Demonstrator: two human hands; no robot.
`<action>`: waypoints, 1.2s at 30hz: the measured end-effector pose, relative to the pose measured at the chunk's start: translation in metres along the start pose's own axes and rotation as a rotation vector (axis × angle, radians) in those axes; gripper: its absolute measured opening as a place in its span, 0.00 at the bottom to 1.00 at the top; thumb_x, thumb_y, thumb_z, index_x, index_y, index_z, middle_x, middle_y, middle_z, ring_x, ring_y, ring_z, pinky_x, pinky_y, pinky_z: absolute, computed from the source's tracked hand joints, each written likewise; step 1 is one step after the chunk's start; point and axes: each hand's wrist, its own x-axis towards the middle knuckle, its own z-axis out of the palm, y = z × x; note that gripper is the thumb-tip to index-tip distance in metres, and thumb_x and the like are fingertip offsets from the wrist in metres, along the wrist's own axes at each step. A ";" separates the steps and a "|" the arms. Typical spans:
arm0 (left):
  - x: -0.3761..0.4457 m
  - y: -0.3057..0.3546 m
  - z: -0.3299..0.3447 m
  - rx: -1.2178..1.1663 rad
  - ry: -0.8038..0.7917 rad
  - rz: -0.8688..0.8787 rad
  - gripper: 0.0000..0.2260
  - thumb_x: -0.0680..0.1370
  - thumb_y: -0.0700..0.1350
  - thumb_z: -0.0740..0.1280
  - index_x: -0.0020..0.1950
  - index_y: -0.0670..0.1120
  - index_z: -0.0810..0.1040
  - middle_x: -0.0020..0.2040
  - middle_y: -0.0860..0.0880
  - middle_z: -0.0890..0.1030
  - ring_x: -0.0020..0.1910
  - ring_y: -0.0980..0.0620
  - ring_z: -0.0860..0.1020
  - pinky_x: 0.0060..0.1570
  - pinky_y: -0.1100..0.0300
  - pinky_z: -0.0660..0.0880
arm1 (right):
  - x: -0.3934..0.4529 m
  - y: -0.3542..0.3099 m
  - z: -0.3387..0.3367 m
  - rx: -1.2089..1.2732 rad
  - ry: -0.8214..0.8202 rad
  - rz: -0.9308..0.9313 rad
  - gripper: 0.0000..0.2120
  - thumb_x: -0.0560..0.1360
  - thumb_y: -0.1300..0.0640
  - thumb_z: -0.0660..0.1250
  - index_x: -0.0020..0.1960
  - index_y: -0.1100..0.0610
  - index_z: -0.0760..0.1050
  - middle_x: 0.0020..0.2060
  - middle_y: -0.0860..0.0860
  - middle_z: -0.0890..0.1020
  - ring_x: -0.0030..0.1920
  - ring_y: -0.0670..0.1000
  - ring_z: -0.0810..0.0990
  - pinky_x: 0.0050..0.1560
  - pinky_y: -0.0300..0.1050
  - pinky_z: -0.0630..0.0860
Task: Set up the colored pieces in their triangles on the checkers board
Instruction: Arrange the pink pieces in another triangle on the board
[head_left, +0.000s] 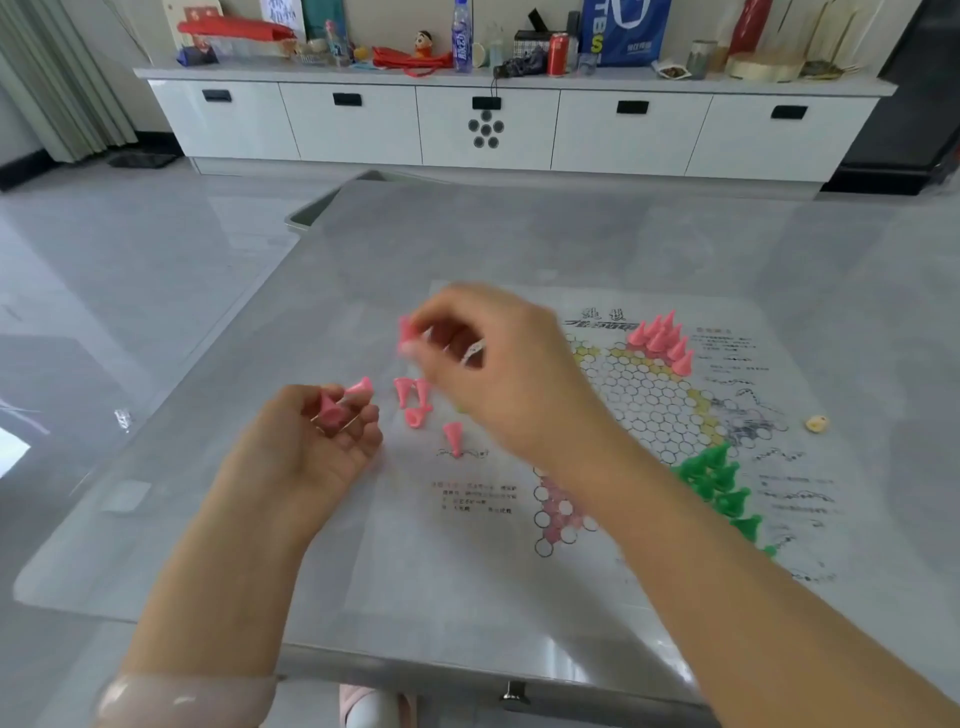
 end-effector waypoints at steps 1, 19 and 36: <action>0.001 0.001 -0.003 -0.007 0.012 -0.011 0.11 0.76 0.36 0.52 0.35 0.43 0.67 0.35 0.44 0.75 0.30 0.51 0.71 0.28 0.64 0.71 | 0.003 0.004 -0.013 0.024 0.063 0.042 0.04 0.73 0.58 0.67 0.44 0.58 0.78 0.38 0.51 0.80 0.37 0.48 0.79 0.41 0.39 0.76; 0.020 -0.023 -0.006 1.553 0.185 0.579 0.11 0.77 0.47 0.61 0.36 0.47 0.67 0.33 0.49 0.71 0.36 0.44 0.69 0.35 0.55 0.63 | -0.010 0.121 -0.158 -0.407 0.135 0.375 0.03 0.71 0.60 0.69 0.43 0.56 0.76 0.41 0.51 0.82 0.45 0.50 0.80 0.41 0.34 0.71; 0.000 -0.028 0.027 1.142 0.132 0.726 0.11 0.74 0.43 0.60 0.31 0.47 0.73 0.30 0.48 0.75 0.27 0.50 0.66 0.28 0.61 0.61 | -0.010 0.159 -0.137 -0.712 -0.053 0.261 0.07 0.67 0.52 0.72 0.42 0.53 0.80 0.55 0.49 0.74 0.59 0.52 0.64 0.55 0.42 0.60</action>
